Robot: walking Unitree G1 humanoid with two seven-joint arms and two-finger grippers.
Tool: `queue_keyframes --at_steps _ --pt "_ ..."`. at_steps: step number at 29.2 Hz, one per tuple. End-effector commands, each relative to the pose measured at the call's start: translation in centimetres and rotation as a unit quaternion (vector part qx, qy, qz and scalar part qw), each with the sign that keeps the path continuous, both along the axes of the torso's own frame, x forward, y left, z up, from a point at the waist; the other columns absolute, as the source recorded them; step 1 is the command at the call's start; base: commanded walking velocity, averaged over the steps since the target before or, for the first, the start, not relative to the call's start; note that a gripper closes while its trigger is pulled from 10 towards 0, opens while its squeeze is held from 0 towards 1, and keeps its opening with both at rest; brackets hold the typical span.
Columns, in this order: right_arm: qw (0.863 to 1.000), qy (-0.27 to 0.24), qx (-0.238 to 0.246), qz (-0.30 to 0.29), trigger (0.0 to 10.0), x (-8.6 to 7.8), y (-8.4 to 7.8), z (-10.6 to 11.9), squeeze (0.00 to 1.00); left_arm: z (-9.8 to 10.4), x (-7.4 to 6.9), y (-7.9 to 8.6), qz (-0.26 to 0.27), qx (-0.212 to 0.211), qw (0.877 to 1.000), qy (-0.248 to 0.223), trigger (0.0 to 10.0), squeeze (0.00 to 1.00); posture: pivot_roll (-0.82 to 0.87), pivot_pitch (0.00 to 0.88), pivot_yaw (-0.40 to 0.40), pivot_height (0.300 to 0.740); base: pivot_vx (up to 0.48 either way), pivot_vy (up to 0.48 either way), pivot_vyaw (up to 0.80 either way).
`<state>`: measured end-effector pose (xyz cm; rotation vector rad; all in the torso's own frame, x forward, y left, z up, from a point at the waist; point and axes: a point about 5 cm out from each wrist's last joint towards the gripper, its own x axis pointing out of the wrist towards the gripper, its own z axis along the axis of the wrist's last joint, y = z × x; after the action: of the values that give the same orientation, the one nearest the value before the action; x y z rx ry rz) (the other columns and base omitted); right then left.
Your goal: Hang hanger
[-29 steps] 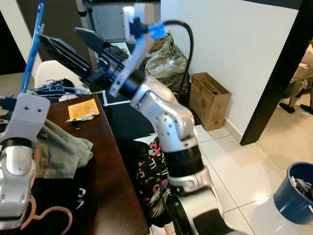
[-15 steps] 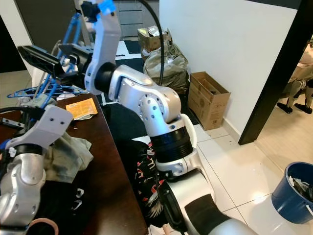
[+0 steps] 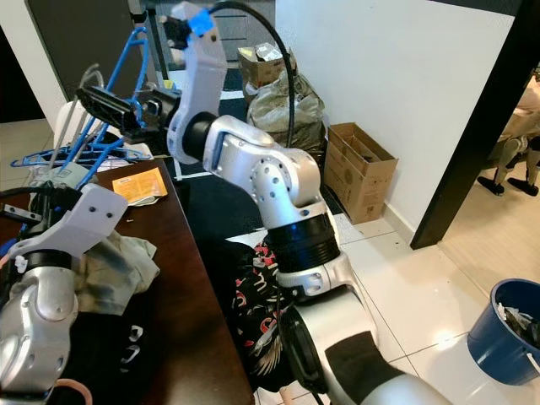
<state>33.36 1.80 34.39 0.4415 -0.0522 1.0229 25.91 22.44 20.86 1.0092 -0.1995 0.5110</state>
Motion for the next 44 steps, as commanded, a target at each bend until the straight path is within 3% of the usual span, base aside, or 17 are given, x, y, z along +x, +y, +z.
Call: queue_keyframes --at_steps 1,2,6,10,14,16,25,32,33,34,35,44 --pt "1.000 -0.002 0.016 -0.021 10.0 0.6 -0.9 0.6 0.00 1.1 -0.3 0.3 0.007 0.019 0.999 -0.027 10.0 0.00 0.09 0.000 -0.036 0.740 0.000 0.000 0.00" --pt "0.998 0.000 0.028 -0.053 10.0 1.4 -2.5 1.0 0.00 1.0 -0.3 0.2 0.007 0.020 0.999 -0.027 10.0 0.00 0.09 0.000 -0.036 0.740 0.000 0.000 0.00" --pt "0.996 0.015 0.014 -0.086 10.0 2.3 -4.0 0.4 0.00 1.0 -0.2 0.1 0.005 0.023 0.999 -0.028 10.0 0.00 0.08 0.000 -0.031 0.740 0.000 0.000 0.00" --pt "0.998 0.028 -0.007 -0.064 10.0 1.6 -3.7 -0.3 0.00 1.0 -0.2 0.0 0.003 0.024 0.999 -0.029 10.0 0.00 0.08 0.000 -0.029 0.740 0.000 0.000 0.00" --pt "0.998 0.034 0.004 -0.046 10.0 1.4 -3.5 -0.2 0.00 1.0 -0.1 -0.1 0.002 0.025 0.999 -0.028 10.0 0.00 0.08 0.000 -0.029 0.740 0.000 0.000 0.00" --pt "0.999 0.043 0.018 -0.008 10.0 0.9 -3.2 0.1 0.00 0.9 -0.1 0.0 0.004 0.027 0.999 -0.025 10.0 0.00 0.08 0.000 -0.029 0.740 0.000 0.000 0.00" --pt "0.998 0.049 0.019 0.026 10.0 0.4 -2.9 0.2 0.00 0.8 -0.1 0.3 0.008 0.033 0.999 -0.022 10.0 0.00 0.08 0.000 -0.023 0.740 0.000 0.000 0.00" --pt "0.997 0.055 -0.018 0.058 10.0 -0.6 -2.7 -0.5 0.00 0.6 -0.3 0.6 0.012 0.045 0.999 -0.016 10.0 0.00 0.08 0.000 -0.016 0.740 0.000 0.000 0.00" --pt "0.996 0.058 -0.021 0.059 3.4 -0.7 -2.7 -0.8 0.00 0.6 -0.3 0.6 0.012 0.046 0.999 -0.015 10.0 0.00 0.08 0.000 -0.016 0.740 0.000 0.000 0.00" --pt "0.996 0.058 -0.021 0.059 3.4 -0.7 -2.7 -0.8 0.00 0.6 -0.3 0.6 0.012 0.046 0.999 -0.015 10.0 0.00 0.08 0.000 -0.016 0.740 0.000 0.000 0.00" --pt "0.996 0.063 -0.020 0.054 0.0 -0.7 -2.6 -1.0 0.00 0.6 -0.3 0.6 0.011 0.047 0.999 -0.015 10.0 0.00 0.08 0.000 -0.016 0.740 0.000 0.000 0.00" --pt "0.996 0.075 -0.018 0.043 0.0 -0.6 -2.7 -1.3 0.00 0.4 -0.4 0.5 0.012 0.060 0.998 -0.010 10.0 0.00 0.08 0.000 -0.017 0.740 0.000 0.000 0.00"
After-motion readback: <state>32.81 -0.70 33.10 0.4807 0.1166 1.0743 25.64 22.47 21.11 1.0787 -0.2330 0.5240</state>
